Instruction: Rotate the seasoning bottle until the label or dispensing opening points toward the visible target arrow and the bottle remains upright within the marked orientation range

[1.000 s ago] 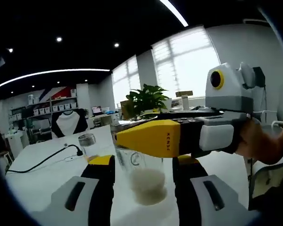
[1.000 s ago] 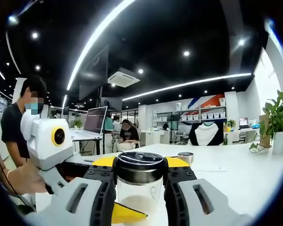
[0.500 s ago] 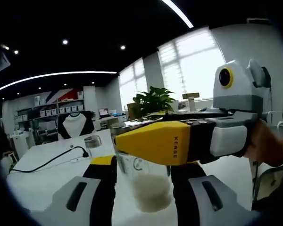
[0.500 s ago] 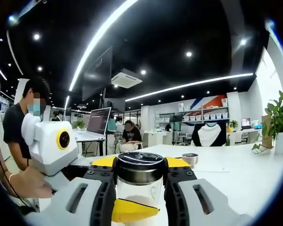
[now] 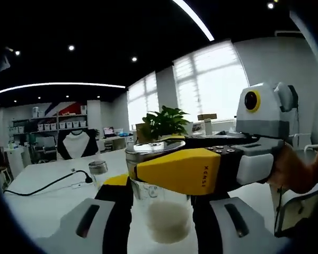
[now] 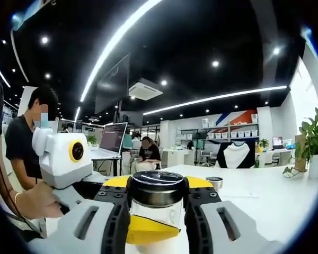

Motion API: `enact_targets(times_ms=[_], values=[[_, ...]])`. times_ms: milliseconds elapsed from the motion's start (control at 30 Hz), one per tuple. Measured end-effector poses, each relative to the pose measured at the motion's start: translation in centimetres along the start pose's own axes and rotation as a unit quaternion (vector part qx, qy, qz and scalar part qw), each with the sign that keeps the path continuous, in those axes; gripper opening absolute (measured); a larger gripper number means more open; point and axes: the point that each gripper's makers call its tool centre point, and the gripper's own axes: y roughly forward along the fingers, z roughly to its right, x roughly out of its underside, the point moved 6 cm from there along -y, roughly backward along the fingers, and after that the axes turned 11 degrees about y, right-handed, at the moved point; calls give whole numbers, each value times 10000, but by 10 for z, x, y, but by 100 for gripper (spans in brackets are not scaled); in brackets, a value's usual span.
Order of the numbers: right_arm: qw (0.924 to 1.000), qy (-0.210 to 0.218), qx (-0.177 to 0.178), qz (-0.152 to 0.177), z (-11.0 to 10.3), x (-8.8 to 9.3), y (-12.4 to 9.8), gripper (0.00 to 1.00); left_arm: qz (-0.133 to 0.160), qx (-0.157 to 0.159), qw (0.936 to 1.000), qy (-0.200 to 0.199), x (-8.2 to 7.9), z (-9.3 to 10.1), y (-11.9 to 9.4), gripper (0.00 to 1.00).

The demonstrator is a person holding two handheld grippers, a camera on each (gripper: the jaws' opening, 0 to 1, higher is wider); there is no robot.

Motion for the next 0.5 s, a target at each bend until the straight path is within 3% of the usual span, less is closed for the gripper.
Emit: enact_targets(times_ms=[300, 500], values=[[9998, 148, -105, -82, -1, -1, -9, 36, 232, 284, 9993, -21, -1, 2, -3, 43], [9995, 115, -255, -151, -3, 1, -13, 36, 238, 525, 9983, 28, 0, 4, -6, 42]])
